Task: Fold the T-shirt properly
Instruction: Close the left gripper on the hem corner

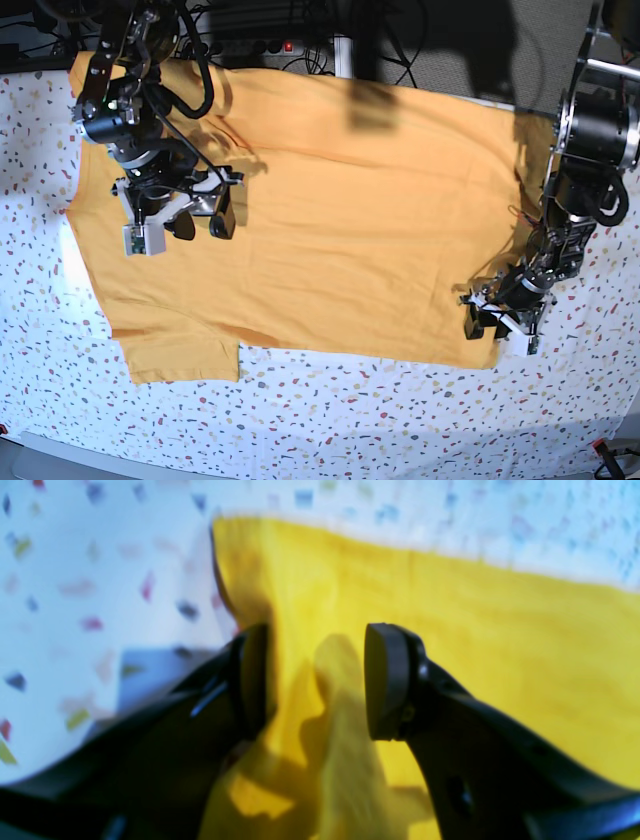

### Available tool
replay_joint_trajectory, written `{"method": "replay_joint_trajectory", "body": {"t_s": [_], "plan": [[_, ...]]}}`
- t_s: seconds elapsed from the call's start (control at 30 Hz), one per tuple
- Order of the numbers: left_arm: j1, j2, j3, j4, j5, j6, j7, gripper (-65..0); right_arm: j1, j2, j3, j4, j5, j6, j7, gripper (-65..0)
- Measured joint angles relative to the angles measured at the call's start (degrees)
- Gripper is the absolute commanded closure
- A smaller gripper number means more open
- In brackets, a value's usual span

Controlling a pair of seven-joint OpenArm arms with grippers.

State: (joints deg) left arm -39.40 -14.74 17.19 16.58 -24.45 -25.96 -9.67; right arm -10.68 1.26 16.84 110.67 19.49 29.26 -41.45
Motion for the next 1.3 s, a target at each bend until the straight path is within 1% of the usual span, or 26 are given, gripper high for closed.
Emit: {"method": "replay_joint_trajectory", "body": {"t_s": [0.07,0.1,0.37,0.43,0.47,0.57,0.6,0.63,0.67,0.7,0.73,0.77,0.8,0.83,0.9,0.97,1.07,1.3], "plan": [[0.00,-0.04,0.00,0.00,0.00,0.00,-3.30,-29.0,0.00,0.00,0.00,0.00,0.00,0.00,0.00,-33.6],[-0.09,-0.04,0.00,0.00,-0.02,0.00,-3.67,-29.0,0.00,0.02,0.00,0.00,0.00,0.00,0.02,-33.6],[1.57,0.00,0.00,0.09,-0.02,0.00,-1.46,-29.0,0.00,0.00,0.00,0.00,0.02,0.00,0.02,-33.6],[2.14,-0.02,0.00,0.09,-0.04,0.96,-1.60,-29.0,0.00,0.00,0.00,0.00,0.00,0.00,0.00,-33.6],[2.23,0.00,0.00,0.09,0.00,2.32,-2.05,-29.0,0.00,0.00,0.00,0.00,0.00,0.00,0.00,-33.6],[2.25,0.11,0.00,0.09,0.07,9.16,-6.71,-29.0,0.00,0.00,0.00,0.00,0.00,0.00,0.00,-33.6],[2.23,-0.07,0.00,0.09,-0.11,10.58,-7.80,-29.0,-0.02,0.00,0.00,0.00,0.00,0.00,0.00,-33.6],[2.08,-0.37,0.00,0.11,-0.02,10.97,-8.46,-29.0,-0.02,0.02,0.00,0.00,-0.02,0.00,-0.02,-33.6],[1.73,-0.81,0.00,0.11,0.00,11.41,-7.69,-29.0,-0.02,0.00,0.00,0.00,-0.02,0.00,-0.09,-33.6],[1.25,-1.20,-0.02,0.17,-0.22,12.37,-4.85,-29.0,0.00,0.00,0.00,0.00,0.00,0.00,-0.20,-33.6],[0.48,-1.49,-0.02,0.20,-0.26,12.52,0.39,-29.0,-0.02,0.02,0.00,0.00,0.00,0.00,-0.26,-33.6],[-0.31,-1.64,-0.02,0.20,-0.26,12.44,6.27,-29.0,-0.04,0.00,0.00,0.00,0.02,0.00,-0.31,-33.6],[-0.79,-1.68,-0.02,0.20,-0.20,10.97,9.27,-29.0,0.00,0.00,0.00,0.00,0.00,0.00,-0.46,-33.6],[-1.36,-1.60,-0.02,0.22,-0.57,7.67,12.66,-29.0,0.00,0.00,0.00,0.00,0.02,0.00,-0.42,-33.6],[-2.19,-1.36,-0.02,0.37,-0.66,3.76,16.39,-29.0,0.00,0.00,0.00,0.00,0.00,0.00,-0.42,-33.6],[-2.49,-1.07,-0.02,0.44,-2.75,2.54,16.52,-29.0,0.00,0.02,0.00,0.00,0.00,0.00,-0.42,-33.6],[-2.62,-0.90,-0.02,0.46,-5.49,2.47,17.00,-29.0,0.00,0.00,0.00,0.00,0.02,0.00,-0.48,-33.6],[-2.62,-0.94,-0.02,0.44,-5.64,2.14,16.20,-29.0,0.00,0.00,0.00,0.00,0.00,0.00,-1.09,-33.6]]}}
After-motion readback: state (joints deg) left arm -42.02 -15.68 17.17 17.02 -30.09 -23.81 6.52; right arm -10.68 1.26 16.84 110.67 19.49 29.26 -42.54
